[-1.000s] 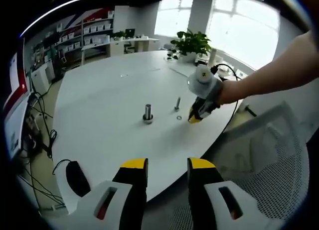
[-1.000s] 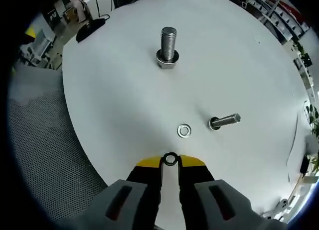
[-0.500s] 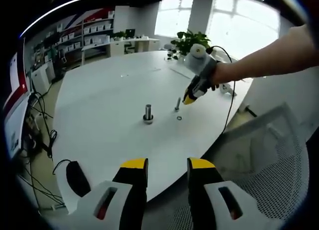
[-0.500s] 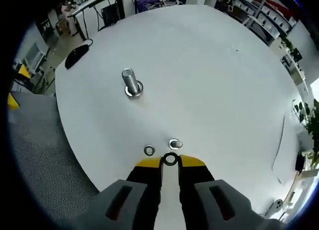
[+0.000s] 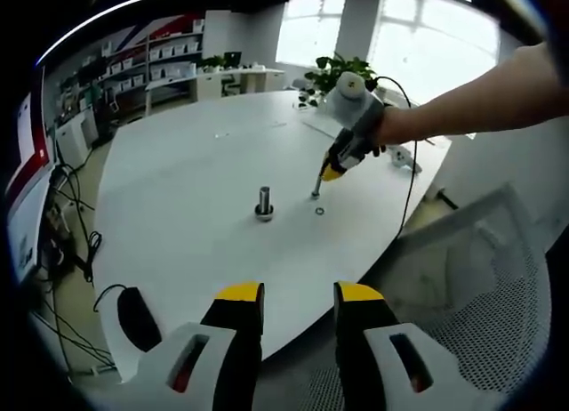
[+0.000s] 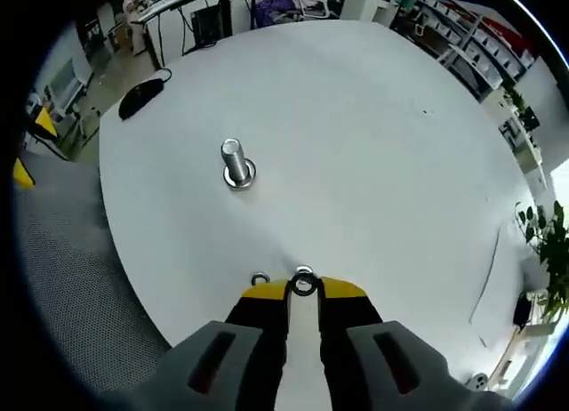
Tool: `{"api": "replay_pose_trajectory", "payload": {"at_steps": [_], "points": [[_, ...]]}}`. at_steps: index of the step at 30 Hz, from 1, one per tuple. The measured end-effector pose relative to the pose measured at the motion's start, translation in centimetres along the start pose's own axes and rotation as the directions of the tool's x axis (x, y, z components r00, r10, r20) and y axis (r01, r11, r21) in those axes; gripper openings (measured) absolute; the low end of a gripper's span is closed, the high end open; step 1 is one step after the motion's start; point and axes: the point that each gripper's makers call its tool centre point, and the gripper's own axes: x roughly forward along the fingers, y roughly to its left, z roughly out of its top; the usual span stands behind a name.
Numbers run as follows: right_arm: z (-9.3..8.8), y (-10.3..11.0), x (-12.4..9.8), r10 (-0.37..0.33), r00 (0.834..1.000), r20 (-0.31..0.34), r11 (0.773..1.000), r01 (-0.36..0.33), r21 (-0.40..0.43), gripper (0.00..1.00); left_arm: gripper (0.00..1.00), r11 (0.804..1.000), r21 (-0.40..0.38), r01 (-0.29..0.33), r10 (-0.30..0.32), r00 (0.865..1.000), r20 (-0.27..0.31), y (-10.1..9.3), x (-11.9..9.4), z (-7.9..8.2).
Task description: Place the washer onto the threaded stud by aligning its center hole with the stud, sliding it down to the base, and recovering from edge contact or off-axis alignment until the washer reaches the visible bottom stop.
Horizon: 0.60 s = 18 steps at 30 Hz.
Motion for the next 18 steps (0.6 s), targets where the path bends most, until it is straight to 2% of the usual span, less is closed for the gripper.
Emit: {"api": "replay_pose_trajectory", "payload": {"at_steps": [13, 18], "points": [[0.15, -0.43, 0.44, -0.007, 1.000, -0.013, 1.000, 0.007, -0.028, 0.14, 0.29, 1.000, -0.008, 0.002, -0.002, 1.000, -0.007, 0.01, 0.11, -0.13], [0.13, -0.51, 0.42, -0.004, 1.000, -0.011, 1.000, 0.004, -0.013, 0.14, 0.29, 1.000, -0.003, 0.001, -0.001, 1.000, -0.010, -0.02, 0.14, -0.18]]}}
